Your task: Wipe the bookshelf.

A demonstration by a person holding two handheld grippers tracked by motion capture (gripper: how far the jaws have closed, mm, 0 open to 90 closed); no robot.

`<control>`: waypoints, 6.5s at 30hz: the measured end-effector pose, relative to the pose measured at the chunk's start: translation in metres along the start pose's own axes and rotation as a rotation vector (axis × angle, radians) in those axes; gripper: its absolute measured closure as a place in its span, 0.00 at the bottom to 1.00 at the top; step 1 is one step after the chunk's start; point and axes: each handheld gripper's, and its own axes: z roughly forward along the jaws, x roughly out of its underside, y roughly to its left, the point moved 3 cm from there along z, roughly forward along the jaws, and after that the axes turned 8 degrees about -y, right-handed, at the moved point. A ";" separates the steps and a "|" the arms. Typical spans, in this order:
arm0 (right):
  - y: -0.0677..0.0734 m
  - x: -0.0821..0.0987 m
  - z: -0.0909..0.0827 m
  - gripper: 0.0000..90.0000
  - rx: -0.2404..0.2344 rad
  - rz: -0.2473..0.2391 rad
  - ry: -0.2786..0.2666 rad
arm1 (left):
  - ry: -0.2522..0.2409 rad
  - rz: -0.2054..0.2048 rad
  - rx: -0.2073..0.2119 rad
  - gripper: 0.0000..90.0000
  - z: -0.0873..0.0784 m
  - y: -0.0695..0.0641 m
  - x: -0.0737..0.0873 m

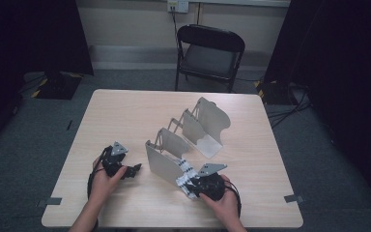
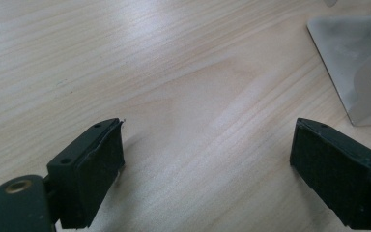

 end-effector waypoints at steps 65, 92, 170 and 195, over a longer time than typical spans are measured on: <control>0.001 -0.019 0.027 0.78 0.039 0.033 -0.016 | 0.001 -0.005 -0.012 0.14 -0.003 -0.002 0.002; 0.002 -0.006 0.002 0.85 0.072 0.048 0.039 | -0.004 0.006 0.004 0.16 -0.015 -0.009 0.009; 0.001 -0.010 0.018 0.82 0.083 0.081 -0.024 | -0.004 0.004 0.001 0.16 -0.015 -0.009 0.010; 0.002 -0.041 -0.009 0.86 0.002 0.123 -0.063 | -0.004 0.004 0.001 0.16 -0.015 -0.009 0.010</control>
